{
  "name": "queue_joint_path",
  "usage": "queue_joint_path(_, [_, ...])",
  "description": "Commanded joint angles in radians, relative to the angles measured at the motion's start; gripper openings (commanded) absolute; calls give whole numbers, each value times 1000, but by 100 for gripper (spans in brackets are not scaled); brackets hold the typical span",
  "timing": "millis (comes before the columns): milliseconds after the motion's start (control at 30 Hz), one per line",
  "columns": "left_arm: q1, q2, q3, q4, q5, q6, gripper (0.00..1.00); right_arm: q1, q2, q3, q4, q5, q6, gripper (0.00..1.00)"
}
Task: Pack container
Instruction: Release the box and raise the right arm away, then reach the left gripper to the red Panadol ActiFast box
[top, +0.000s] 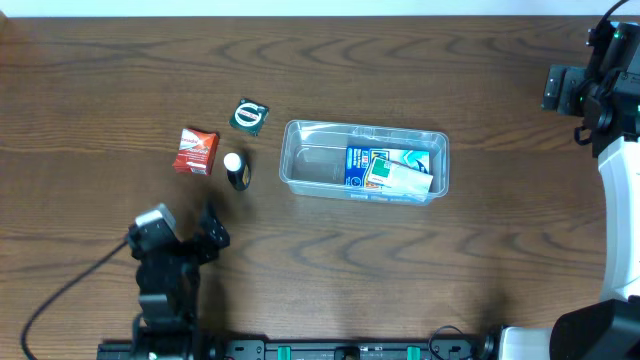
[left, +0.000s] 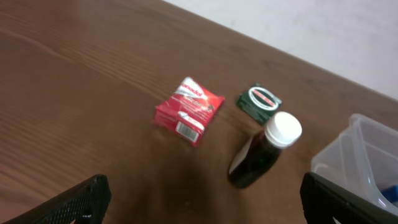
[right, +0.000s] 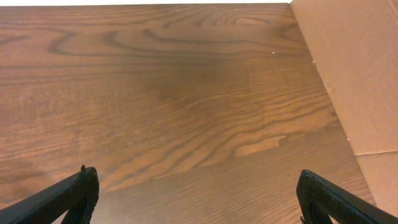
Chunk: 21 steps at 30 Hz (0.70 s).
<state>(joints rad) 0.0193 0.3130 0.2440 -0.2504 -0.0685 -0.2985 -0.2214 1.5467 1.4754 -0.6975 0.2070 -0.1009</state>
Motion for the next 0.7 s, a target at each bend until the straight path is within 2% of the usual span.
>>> queue_joint_path(0, [39, 244, 239, -41, 64, 76, 98, -8, -2, -5, -3, 3, 18, 99])
queue_joint_path(100, [76, 488, 475, -157, 166, 134, 98, -8, -2, -5, -3, 3, 18, 99])
queue_joint_path(167, [98, 627, 630, -267, 190, 138, 98, -8, -2, -5, -3, 3, 18, 99])
queue_joint_path(400, [179, 1085, 1137, -652, 264, 282, 98, -8, -2, -5, -3, 3, 18, 99])
queue_joint_path(500, [201, 1207, 1234, -744, 269, 315, 98, -8, -2, -5, -3, 3, 18, 99])
queue_joint_path(667, [207, 1332, 1237, -755, 270, 393, 98, -8, -2, -5, -3, 3, 18, 99])
